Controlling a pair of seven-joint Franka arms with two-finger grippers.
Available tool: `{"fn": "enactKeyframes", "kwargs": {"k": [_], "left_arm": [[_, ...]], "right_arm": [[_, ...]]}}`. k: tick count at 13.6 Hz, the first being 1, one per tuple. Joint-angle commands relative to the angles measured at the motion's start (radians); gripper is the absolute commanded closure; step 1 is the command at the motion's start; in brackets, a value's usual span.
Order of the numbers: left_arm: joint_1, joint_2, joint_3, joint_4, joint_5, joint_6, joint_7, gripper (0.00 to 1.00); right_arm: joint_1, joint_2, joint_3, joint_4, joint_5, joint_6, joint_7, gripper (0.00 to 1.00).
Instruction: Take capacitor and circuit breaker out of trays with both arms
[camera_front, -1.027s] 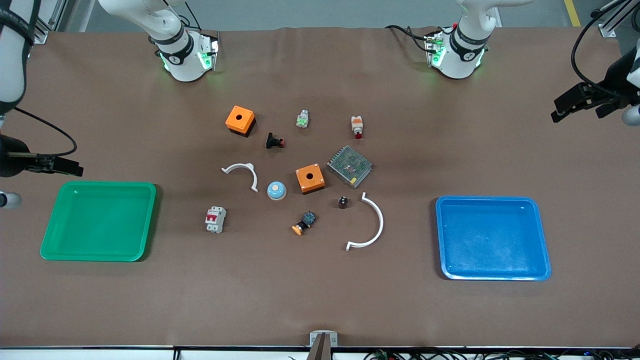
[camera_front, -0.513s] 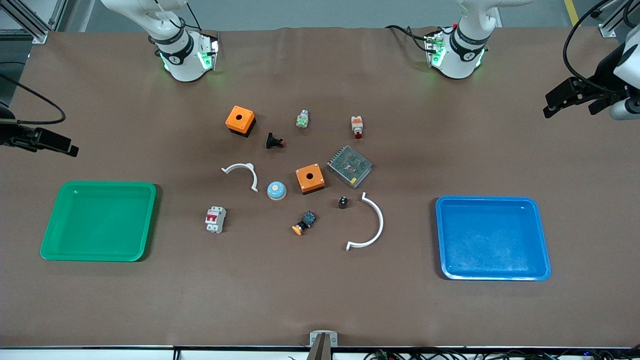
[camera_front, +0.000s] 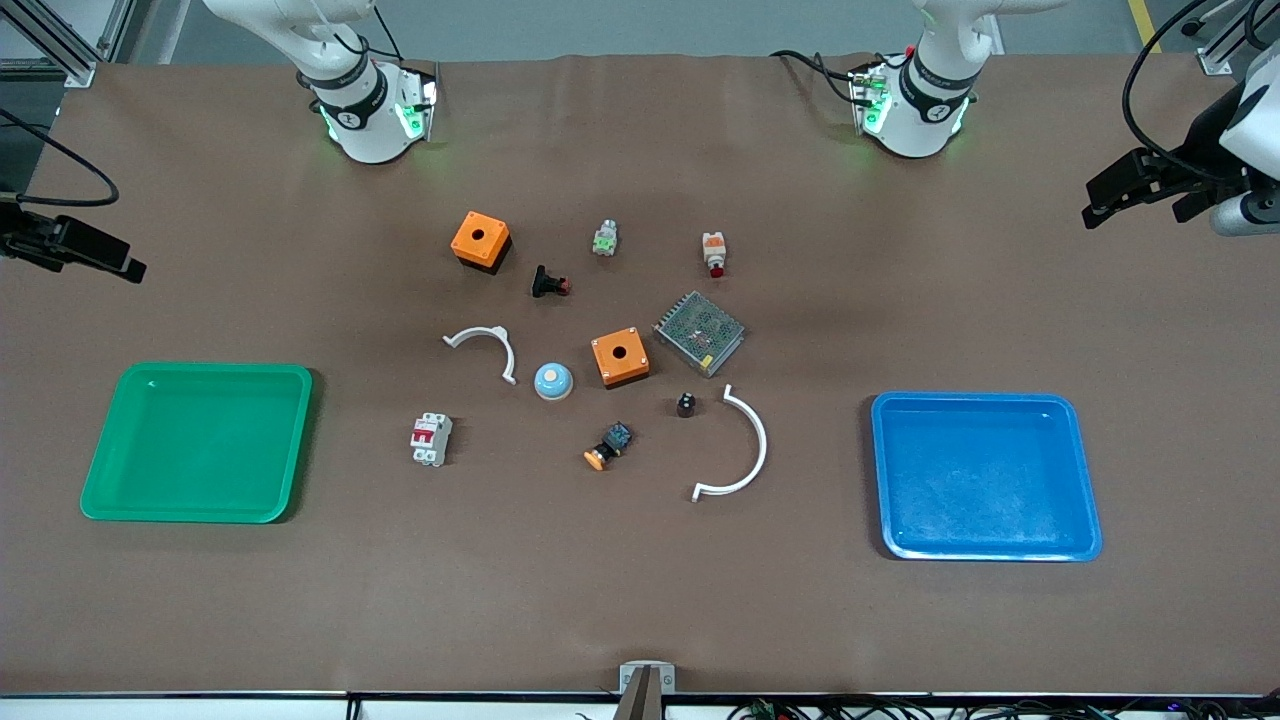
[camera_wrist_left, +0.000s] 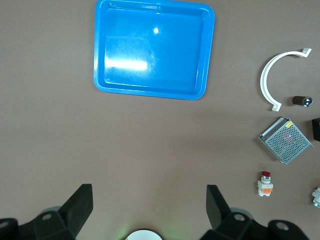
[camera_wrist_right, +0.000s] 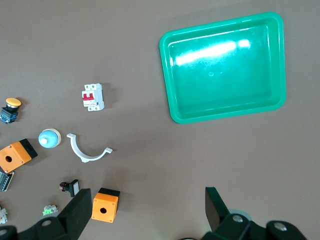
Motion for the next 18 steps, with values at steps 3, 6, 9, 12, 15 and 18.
{"fn": "enactKeyframes", "kwargs": {"k": [3, 6, 9, 12, 15, 18], "left_arm": [[0.002, 0.000, -0.004, 0.009, 0.028, -0.017, 0.009, 0.00], [-0.005, 0.002, -0.007, 0.008, 0.040, -0.014, 0.009, 0.00], [-0.010, 0.000, -0.018, -0.003, 0.057, -0.006, 0.018, 0.00], [-0.004, -0.009, -0.038, -0.011, 0.065, 0.009, 0.015, 0.00], [-0.001, -0.009, -0.039, -0.004, 0.051, 0.009, 0.014, 0.00], [0.002, 0.000, -0.032, -0.001, 0.025, 0.020, 0.023, 0.00]], "right_arm": [[-0.035, -0.088, 0.044, -0.088, -0.015, 0.022, 0.010, 0.00], [-0.036, -0.105, 0.061, -0.106, -0.037, 0.028, 0.010, 0.00], [-0.036, -0.122, 0.063, -0.123, -0.037, 0.048, 0.012, 0.00], [-0.036, -0.143, 0.063, -0.134, -0.037, 0.051, 0.011, 0.00], [-0.036, -0.165, 0.063, -0.163, -0.041, 0.074, 0.010, 0.00], [-0.035, -0.182, 0.063, -0.191, -0.060, 0.100, 0.010, 0.00]]}}
